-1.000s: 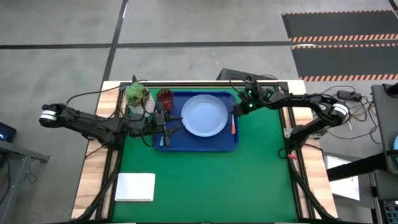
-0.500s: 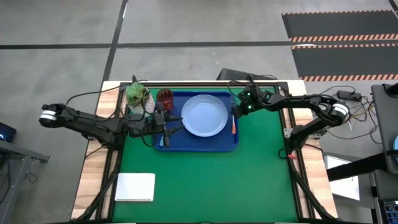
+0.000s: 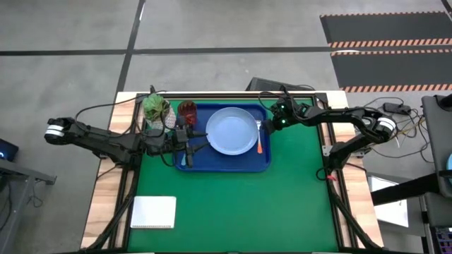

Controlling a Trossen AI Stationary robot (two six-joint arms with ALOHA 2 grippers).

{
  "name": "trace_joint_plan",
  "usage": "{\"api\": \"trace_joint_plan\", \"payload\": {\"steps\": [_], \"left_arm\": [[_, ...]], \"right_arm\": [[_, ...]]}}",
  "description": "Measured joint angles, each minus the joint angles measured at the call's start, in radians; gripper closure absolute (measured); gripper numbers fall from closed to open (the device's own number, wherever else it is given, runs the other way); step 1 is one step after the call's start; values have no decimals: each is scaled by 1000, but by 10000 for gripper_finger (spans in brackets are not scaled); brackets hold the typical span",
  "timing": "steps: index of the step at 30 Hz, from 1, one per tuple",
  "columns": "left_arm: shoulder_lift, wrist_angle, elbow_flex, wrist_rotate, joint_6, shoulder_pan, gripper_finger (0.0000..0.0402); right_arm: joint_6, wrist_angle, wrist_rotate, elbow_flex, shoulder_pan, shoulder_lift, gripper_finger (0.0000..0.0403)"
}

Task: Pick and place plate/cup/fork/spoon on tray
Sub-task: Adjust the blue plate on the blue tray

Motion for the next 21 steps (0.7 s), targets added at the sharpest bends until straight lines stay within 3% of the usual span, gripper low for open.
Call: {"api": "trace_joint_plan", "payload": {"steps": [10, 16, 21], "left_arm": [[0, 0, 0, 0, 0, 0, 271], [1, 0, 0, -4, 0, 3, 271], [8, -3, 0, -25, 7, 4, 271]], "right_arm": [[-51, 0, -1, 15, 6, -7, 339], [-76, 1, 3, 23, 69, -62, 347], [-80, 0, 101, 23, 161, -101, 358]]}}
